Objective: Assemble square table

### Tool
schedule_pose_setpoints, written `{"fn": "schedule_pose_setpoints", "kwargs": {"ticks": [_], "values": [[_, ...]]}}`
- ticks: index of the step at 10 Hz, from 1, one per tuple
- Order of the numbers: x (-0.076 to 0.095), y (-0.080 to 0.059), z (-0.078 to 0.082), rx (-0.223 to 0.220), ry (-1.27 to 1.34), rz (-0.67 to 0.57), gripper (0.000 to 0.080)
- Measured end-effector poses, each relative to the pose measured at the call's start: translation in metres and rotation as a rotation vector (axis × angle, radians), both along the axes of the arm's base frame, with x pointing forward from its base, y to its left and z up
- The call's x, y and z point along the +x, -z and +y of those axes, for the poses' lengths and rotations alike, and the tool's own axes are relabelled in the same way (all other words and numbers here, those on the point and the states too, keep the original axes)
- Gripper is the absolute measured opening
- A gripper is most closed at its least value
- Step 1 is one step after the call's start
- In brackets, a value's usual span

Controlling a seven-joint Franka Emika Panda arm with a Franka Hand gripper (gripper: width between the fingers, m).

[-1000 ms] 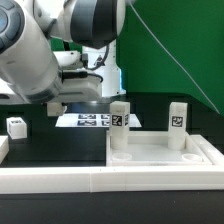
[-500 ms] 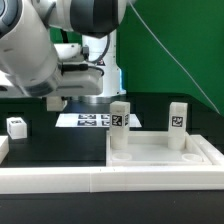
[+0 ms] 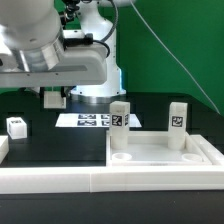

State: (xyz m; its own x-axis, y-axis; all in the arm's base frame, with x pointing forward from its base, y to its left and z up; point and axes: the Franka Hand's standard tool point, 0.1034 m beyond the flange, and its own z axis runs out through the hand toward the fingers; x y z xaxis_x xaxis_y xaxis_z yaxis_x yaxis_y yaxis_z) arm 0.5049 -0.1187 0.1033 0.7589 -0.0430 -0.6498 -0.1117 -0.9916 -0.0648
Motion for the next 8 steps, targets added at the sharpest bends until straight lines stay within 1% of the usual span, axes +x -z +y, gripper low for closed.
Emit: {"fn": "schedule_pose_setpoints", "kwargs": {"ticks": [3,4,5,6,7,8], "values": [[0.011,0.000,-0.005,-0.036,-0.002,-0.184,0.0290],[0.020,-0.005,0.003,-0.059,0.016,-0.240,0.0290],[0.034,-0.008,0.011,-0.070,0.031,-0.290,0.0290],[0.051,-0.012,0.017,-0.091,0.030,-0.358,0.0290],[0.066,-0.018,0.029,-0.116,0.033,-0.422,0.0290],[0.077,-0.020,0.038,-0.126,0.017,-0.503,0.0290]]}}
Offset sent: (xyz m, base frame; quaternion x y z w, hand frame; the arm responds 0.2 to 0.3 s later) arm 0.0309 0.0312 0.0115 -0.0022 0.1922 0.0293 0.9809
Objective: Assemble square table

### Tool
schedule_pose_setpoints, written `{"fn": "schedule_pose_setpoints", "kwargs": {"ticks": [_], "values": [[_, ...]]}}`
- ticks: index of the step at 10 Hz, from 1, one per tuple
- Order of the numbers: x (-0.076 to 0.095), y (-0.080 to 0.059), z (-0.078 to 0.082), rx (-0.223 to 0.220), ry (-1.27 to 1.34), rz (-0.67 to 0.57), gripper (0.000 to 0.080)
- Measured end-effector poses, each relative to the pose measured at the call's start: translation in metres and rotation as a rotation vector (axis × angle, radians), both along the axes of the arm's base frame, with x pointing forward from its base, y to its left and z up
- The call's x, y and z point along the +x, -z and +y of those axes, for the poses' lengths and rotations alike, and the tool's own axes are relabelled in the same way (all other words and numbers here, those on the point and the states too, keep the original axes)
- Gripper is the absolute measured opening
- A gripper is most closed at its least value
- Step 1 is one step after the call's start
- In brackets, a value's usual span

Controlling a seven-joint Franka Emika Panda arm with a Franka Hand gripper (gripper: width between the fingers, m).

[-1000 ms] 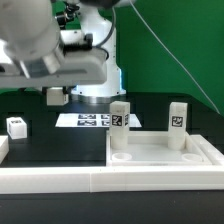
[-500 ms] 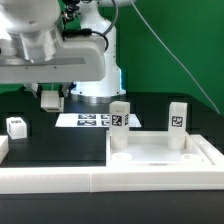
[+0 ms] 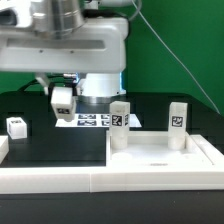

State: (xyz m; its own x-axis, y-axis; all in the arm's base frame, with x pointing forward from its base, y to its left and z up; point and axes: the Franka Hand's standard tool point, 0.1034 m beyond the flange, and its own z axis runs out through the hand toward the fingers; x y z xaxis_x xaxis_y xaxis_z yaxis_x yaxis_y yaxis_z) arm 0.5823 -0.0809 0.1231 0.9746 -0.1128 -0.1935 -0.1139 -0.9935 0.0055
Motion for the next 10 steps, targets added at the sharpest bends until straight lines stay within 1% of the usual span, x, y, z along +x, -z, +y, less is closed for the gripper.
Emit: {"fn": "schedule_pose_setpoints", "kwargs": {"ticks": [2,3,4,5,6,7,9,10], "values": [[0.001,0.003,-0.006,-0.025,-0.002,-0.116,0.0290],[0.002,0.003,-0.007,-0.037,-0.003,-0.161,0.0290],[0.008,0.004,-0.011,-0.063,-0.006,-0.246,0.0290],[0.005,0.005,-0.007,-0.060,0.019,-0.237,0.0290],[0.013,0.002,0.012,-0.055,0.080,-0.250,0.0290],[0.020,0.001,0.034,-0.045,0.082,-0.257,0.0290],[0.032,-0.007,0.061,-0.033,0.108,-0.271,0.0290],[0.036,-0.011,0.069,-0.029,0.108,-0.270,0.0290]]}}
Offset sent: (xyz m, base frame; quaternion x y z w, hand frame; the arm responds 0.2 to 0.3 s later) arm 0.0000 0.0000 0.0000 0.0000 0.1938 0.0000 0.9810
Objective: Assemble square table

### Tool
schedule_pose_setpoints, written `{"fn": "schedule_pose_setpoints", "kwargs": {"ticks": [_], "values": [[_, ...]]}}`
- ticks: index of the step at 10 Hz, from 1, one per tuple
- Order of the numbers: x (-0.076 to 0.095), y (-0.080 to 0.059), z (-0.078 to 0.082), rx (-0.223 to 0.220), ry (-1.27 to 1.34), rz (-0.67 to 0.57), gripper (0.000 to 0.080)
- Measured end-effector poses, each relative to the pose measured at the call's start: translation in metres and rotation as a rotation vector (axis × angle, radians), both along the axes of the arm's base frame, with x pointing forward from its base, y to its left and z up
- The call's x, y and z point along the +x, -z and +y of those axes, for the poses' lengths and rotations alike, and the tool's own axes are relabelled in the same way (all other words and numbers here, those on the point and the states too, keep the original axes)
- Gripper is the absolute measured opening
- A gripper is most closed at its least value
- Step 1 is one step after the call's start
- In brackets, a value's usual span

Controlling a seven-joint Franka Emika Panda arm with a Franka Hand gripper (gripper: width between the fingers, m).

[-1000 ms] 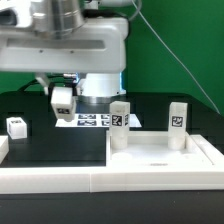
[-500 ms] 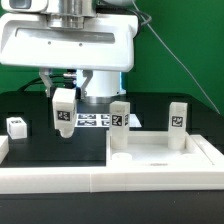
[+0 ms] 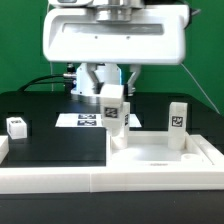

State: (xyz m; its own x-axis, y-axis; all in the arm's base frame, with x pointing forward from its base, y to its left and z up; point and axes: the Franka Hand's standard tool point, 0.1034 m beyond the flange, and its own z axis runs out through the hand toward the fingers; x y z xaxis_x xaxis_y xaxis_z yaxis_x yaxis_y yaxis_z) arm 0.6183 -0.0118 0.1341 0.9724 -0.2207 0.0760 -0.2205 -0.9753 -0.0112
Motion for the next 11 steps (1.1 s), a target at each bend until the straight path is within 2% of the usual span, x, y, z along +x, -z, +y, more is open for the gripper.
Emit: {"fn": "schedule_pose_setpoints", "kwargs": {"ticks": [2,4,6,9,10,11], "values": [[-0.002,0.002,-0.005,-0.003,-0.003,0.001,0.0290],[-0.002,0.003,-0.003,-0.003,-0.004,0.001,0.0290],[-0.007,0.011,0.024,0.002,0.030,-0.027,0.0290],[-0.004,0.012,0.060,0.013,0.070,-0.030,0.0290],[0.000,0.012,0.067,0.013,0.069,-0.039,0.0290],[0.002,0.012,0.065,0.011,0.069,-0.065,0.0290]]}}
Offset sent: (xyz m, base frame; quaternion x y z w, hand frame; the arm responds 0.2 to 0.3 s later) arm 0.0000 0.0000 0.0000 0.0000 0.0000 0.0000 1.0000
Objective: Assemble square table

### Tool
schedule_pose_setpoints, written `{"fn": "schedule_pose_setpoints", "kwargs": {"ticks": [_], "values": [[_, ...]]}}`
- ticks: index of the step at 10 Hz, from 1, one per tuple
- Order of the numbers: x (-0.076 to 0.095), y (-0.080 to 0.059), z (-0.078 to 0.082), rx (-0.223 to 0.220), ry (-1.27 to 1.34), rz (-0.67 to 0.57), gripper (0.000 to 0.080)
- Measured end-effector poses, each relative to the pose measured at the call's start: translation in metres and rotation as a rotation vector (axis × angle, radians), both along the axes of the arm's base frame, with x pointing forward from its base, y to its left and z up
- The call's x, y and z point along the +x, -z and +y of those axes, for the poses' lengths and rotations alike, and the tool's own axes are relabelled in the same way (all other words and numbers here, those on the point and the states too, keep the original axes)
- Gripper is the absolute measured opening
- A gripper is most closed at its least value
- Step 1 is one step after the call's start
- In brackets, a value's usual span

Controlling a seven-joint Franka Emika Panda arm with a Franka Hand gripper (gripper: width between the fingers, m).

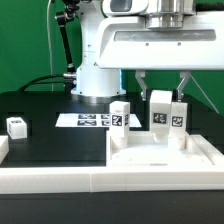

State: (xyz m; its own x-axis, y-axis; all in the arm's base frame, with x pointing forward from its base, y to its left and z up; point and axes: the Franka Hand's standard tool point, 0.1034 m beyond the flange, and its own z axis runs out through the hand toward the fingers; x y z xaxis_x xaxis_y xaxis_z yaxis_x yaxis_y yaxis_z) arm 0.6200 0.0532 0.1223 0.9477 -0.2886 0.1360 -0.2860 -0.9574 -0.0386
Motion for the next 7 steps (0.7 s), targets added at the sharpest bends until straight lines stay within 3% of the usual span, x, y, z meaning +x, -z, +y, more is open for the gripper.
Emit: {"fn": "schedule_pose_setpoints", "kwargs": {"ticks": [2,3,5,7], "values": [[0.000,0.001,0.000,-0.001,0.001,-0.011,0.0290],[0.006,0.000,0.004,-0.008,-0.004,-0.085,0.0290],[0.004,0.002,0.024,-0.011,-0.001,-0.241,0.0290],[0.003,0.001,0.033,-0.012,-0.019,-0.274,0.0290]]}}
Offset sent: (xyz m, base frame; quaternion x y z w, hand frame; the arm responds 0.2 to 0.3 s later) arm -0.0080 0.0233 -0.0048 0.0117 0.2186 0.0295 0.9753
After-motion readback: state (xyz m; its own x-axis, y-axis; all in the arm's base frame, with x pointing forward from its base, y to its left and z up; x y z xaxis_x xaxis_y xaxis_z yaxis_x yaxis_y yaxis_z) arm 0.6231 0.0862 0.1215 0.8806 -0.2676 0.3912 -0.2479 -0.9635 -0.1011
